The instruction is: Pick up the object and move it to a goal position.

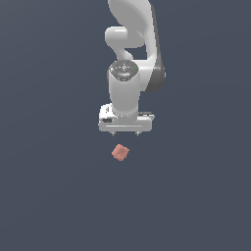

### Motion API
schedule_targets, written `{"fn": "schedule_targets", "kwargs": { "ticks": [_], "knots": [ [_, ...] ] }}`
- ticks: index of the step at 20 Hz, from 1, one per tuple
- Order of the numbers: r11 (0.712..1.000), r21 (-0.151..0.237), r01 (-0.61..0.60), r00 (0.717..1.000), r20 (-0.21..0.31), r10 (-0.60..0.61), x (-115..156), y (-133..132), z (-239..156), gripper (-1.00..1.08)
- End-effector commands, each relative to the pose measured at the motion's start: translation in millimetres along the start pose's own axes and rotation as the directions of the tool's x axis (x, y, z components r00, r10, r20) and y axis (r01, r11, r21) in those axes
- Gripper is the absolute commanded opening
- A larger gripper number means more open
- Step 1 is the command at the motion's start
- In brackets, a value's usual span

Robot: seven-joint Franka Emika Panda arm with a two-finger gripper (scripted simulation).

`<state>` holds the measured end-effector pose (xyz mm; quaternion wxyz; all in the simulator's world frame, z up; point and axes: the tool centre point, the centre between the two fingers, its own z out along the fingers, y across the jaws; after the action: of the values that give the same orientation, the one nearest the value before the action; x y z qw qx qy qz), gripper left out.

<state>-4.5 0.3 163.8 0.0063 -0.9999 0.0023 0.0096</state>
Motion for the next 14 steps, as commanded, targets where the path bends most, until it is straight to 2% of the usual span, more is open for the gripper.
{"fn": "schedule_targets", "kwargs": {
  "ticks": [1, 10, 14],
  "knots": [
    [1.0, 0.0, 0.0, 1.0, 0.0, 0.0, 0, 0, 0, 1.0],
    [1.0, -0.017, -0.012, 1.0, -0.023, 0.011, 1, 25, -6, 1.0],
    [1.0, -0.018, -0.007, 1.0, -0.024, 0.007, 1, 26, -7, 1.0]
  ]
}}
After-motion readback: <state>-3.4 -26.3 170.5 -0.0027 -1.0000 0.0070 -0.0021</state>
